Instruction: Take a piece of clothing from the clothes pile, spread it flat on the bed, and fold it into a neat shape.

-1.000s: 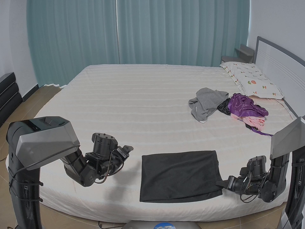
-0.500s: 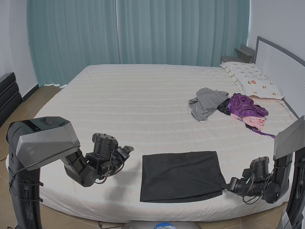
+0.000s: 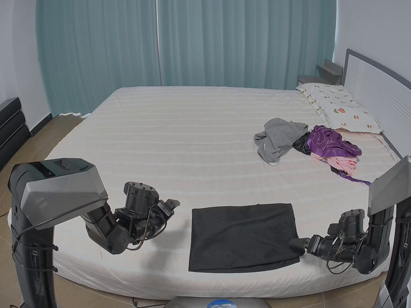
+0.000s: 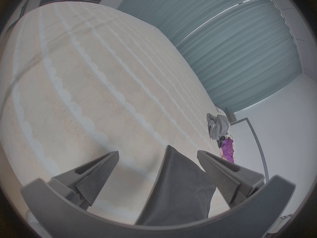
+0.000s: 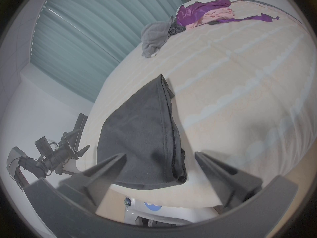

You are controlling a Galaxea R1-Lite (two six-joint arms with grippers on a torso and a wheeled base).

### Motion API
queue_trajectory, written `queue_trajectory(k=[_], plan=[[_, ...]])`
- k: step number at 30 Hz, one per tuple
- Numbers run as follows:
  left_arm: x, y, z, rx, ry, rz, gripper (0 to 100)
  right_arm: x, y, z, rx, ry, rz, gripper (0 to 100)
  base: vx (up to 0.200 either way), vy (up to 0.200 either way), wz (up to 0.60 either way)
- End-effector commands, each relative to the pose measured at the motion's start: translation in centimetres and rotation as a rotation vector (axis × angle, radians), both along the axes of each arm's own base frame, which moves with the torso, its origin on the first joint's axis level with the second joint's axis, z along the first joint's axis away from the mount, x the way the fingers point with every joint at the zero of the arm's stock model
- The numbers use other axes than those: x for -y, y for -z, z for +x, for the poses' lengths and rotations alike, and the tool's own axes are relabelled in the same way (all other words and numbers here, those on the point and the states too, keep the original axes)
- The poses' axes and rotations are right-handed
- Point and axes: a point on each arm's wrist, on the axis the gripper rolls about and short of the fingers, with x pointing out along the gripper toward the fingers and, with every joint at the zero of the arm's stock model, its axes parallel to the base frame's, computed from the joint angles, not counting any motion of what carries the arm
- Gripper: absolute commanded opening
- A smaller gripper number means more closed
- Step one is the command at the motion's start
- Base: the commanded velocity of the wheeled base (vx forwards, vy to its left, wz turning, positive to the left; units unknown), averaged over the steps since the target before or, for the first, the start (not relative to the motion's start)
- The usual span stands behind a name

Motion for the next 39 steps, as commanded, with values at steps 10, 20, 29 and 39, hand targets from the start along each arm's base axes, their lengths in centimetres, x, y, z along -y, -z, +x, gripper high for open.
queue_trajectory(k=[10, 20, 29, 39], plan=[[-0.4, 0.3, -1.1, -0.026, 0.003, 0.0, 100, 1.0, 0.4, 1.0, 0.016, 0.12, 0.099, 100, 0.0, -0.02, 0.0], [-0.2, 0.4, -1.4, -0.03, 0.009, 0.014, 100, 1.3, 0.8, 1.3, 0.019, 0.137, 0.097, 100, 0.0, -0.16, 0.0], [0.0, 0.6, -1.5, -0.032, 0.014, 0.017, 100, 1.3, 0.7, 1.6, 0.033, 0.142, 0.102, 100, 0.0, 0.0, 0.0], [0.1, 0.6, -1.5, -0.029, 0.018, 0.018, 100, 1.3, 0.8, 1.6, 0.031, 0.142, 0.102, 100, -0.12, 0.0, 0.0]])
